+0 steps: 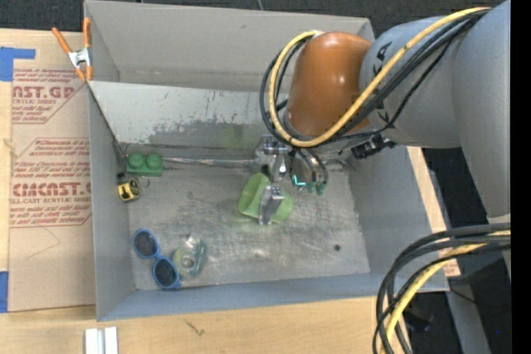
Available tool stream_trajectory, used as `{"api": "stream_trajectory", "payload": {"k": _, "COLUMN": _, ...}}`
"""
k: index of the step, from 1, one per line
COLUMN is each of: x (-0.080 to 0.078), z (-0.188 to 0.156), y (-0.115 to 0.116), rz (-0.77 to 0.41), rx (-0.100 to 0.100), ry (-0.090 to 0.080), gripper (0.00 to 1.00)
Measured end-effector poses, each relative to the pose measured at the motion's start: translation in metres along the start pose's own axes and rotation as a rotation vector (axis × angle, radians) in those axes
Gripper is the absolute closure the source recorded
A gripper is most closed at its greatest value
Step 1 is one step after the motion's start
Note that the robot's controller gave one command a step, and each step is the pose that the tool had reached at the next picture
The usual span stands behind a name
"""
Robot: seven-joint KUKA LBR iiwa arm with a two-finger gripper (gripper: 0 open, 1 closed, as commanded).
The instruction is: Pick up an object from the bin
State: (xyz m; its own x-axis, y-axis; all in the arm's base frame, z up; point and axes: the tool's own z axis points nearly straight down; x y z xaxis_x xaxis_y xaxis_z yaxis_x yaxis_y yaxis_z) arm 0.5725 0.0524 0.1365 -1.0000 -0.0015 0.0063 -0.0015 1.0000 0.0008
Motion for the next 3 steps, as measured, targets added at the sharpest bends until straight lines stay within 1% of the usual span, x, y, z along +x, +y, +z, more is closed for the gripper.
{"api": "stream_trajectory", "payload": {"k": 1, "x": -0.0112, "z": 0.0495, "y": -0.0221, "rz": 0.007, "rx": -0.002, "ry": -0.017, "gripper": 0.00}}
{"api": "stream_trajectory", "payload": {"k": 2, "x": -0.0110, "z": 0.0494, "y": -0.0216, "rz": 0.008, "rx": -0.004, "ry": -0.013, "gripper": 1.00}}
{"api": "stream_trajectory", "payload": {"k": 3, "x": -0.0110, "z": 0.0504, "y": -0.0219, "rz": 0.008, "rx": -0.003, "ry": -0.016, "gripper": 0.00}}
